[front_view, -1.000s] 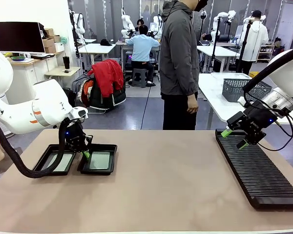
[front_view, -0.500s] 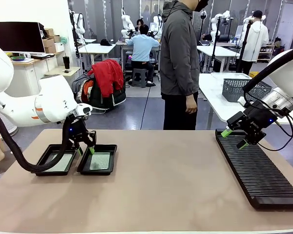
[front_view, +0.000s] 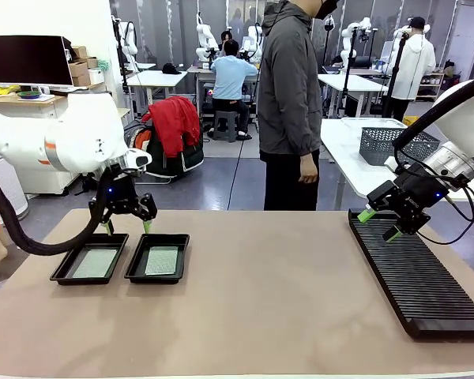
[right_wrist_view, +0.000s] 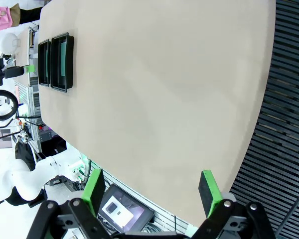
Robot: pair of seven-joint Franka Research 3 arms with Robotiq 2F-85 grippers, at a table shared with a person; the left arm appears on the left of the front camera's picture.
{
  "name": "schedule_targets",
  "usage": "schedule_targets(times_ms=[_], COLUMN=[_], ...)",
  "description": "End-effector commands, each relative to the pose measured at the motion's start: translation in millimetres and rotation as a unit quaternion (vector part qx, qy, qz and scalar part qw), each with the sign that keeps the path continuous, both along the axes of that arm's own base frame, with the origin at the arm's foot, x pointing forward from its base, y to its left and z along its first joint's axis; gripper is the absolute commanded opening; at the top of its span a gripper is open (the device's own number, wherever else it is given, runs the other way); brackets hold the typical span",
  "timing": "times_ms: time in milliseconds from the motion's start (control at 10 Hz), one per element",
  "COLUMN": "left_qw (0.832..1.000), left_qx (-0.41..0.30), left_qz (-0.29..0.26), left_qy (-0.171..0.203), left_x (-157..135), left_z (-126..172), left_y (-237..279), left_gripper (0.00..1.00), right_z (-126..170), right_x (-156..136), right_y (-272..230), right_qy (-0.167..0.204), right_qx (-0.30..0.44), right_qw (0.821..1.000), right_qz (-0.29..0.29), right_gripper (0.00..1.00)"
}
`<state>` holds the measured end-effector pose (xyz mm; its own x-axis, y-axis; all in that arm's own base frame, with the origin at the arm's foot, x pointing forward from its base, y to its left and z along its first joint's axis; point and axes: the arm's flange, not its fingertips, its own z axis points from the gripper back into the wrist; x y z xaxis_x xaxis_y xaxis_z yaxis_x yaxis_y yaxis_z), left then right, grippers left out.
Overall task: Inspect and transfer BCBs to ESD trays.
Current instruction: Pick up the ESD tray and place it on the left side of the table.
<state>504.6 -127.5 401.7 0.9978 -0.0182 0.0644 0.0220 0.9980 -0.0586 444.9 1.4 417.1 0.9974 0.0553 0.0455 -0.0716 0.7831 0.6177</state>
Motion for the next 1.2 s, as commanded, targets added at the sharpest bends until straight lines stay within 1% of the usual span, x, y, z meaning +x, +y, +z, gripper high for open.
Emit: schedule_targets(times_ms=[0, 100, 400, 800, 900, 1100], left_qw=[1.0, 1.0, 0.999, 0.999, 1.0, 1.0], left_qx=[0.026, 0.028, 0.031, 0.033, 0.017, 0.017], left_qz=[0.005, 0.006, 0.007, 0.003, -0.002, -0.002], left_qy=[0.007, 0.004, 0.001, 0.003, -0.004, -0.004], left_x=[-11.5, -17.6, -26.9, -34.7, -30.7, -30.7], left_z=[19.2, 31.3, 54.2, 75.2, 65.9, 65.9], left_y=[1.3, 4.2, 8.4, 10.3, 7.2, 7.2], left_gripper=[1.0, 1.0, 1.0, 1.0, 1.0, 1.0], right_z=[0.8, 0.8, 0.8, 0.8, 0.8, 0.8], right_x=[0.7, 0.7, 0.7, 0.7, 0.7, 0.7], right_y=[1.6, 1.6, 1.6, 1.6, 1.6, 1.6], right_qy=[0.002, 0.002, 0.002, 0.002, 0.002, 0.002], right_qx=[-0.007, -0.007, -0.007, -0.007, -0.007, -0.007], right_qw=[1.0, 1.0, 1.0, 1.0, 1.0, 1.0], right_qz=[-0.01, -0.01, -0.01, -0.01, -0.01, -0.01], right_gripper=[1.0, 1.0, 1.0, 1.0, 1.0, 1.0])
